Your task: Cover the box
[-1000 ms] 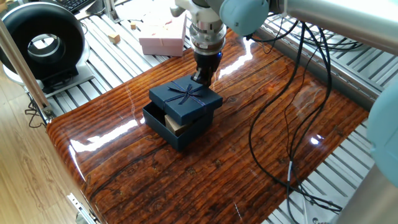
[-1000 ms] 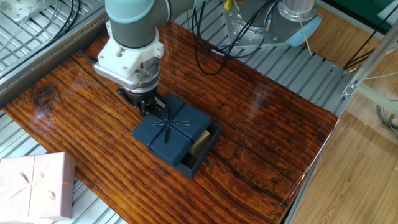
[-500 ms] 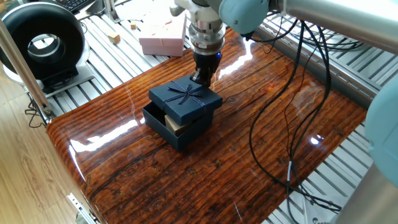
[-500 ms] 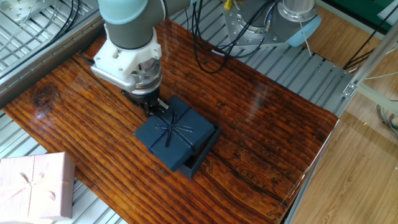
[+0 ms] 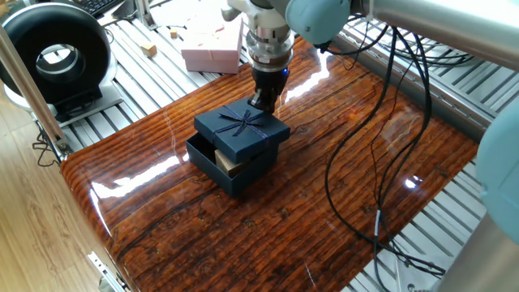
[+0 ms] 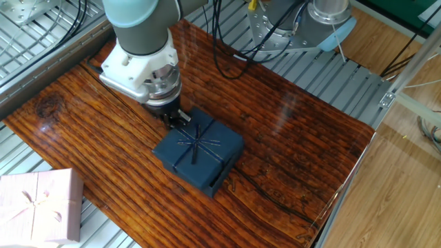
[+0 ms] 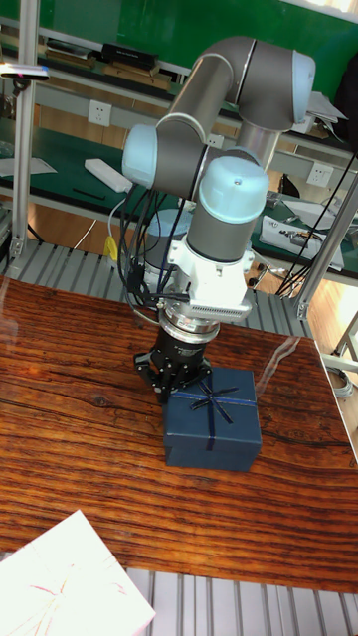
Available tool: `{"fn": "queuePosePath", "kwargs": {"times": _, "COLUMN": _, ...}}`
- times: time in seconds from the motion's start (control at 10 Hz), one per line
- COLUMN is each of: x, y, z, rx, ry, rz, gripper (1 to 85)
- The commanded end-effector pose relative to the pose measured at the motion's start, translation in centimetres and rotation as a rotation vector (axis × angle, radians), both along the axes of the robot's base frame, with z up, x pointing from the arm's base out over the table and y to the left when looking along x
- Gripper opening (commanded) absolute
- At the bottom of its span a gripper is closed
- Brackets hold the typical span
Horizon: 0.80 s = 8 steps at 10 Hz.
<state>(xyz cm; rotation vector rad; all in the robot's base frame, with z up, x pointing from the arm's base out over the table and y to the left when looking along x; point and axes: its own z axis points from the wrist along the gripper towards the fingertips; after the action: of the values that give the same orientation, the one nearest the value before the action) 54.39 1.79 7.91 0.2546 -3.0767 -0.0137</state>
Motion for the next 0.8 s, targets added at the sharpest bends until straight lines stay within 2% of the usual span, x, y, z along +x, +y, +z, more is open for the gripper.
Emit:
{"fn": "queuePosePath", "kwargs": {"times": 0.0, "x": -0.1, "y": 1.3, "z": 0.9, "rx": 0.018, "ry": 0.019, "rz": -0.017, "gripper": 11.3}}
{"fn": "queuePosePath", "kwargs": {"times": 0.4, "x": -0.1, "y": 2.5, "z": 1.9, "rx": 0.017, "ry": 0.038, "rz": -0.037, "gripper": 9.7}}
{"fn": "queuePosePath", "kwargs": {"times": 0.5, "x": 0.6, "y": 2.0, "z": 1.8, "rx": 0.0, "ry": 0.014, "rz": -0.016, "gripper": 9.7}}
{"fn": "queuePosePath", "kwargs": {"times": 0.6, "x": 1.8, "y": 0.7, "z": 1.7, "rx": -0.044, "ry": -0.029, "rz": 0.026, "gripper": 10.0}}
{"fn": "queuePosePath", "kwargs": {"times": 0.7, "x": 3.3, "y": -2.3, "z": 2.1, "rx": -0.159, "ry": -0.079, "rz": 0.114, "gripper": 10.3}}
